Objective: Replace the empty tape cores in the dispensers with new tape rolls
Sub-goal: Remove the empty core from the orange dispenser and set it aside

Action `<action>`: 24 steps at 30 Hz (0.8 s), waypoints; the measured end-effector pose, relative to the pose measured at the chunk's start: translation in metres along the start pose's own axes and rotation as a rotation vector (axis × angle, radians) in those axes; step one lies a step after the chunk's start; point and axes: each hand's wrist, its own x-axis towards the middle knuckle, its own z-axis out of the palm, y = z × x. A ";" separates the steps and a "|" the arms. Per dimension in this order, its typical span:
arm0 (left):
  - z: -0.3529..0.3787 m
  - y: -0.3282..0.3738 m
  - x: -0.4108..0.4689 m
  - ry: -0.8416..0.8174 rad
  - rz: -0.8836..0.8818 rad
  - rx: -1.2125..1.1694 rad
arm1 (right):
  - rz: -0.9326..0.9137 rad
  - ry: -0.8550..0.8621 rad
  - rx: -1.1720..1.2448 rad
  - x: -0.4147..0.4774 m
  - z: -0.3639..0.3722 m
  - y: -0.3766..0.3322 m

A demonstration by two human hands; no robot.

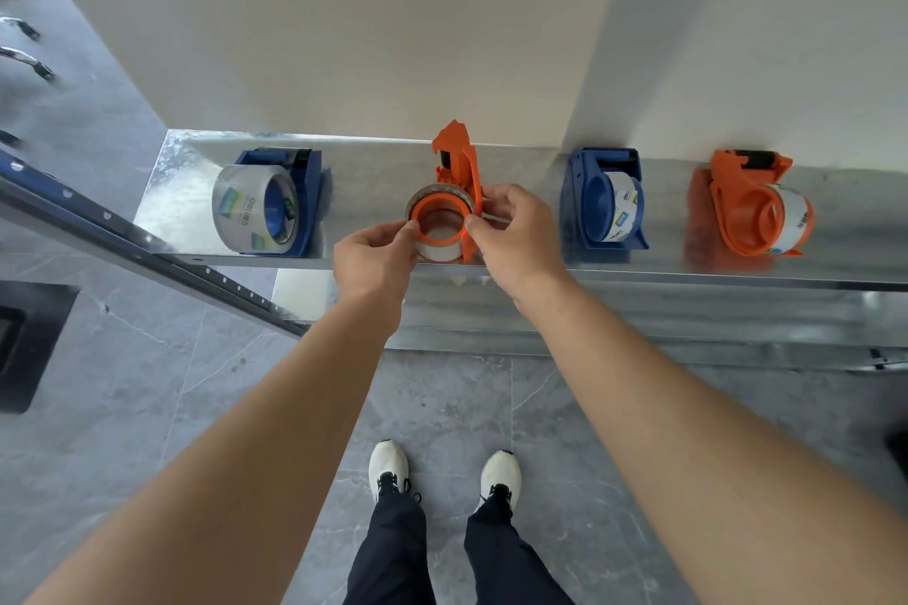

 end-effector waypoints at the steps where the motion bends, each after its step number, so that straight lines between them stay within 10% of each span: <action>1: 0.000 0.000 0.000 0.001 -0.001 -0.004 | -0.001 -0.004 -0.005 0.001 -0.001 -0.001; 24: -0.002 0.005 0.000 -0.012 -0.036 0.030 | -0.101 0.041 -0.148 0.016 -0.031 -0.015</action>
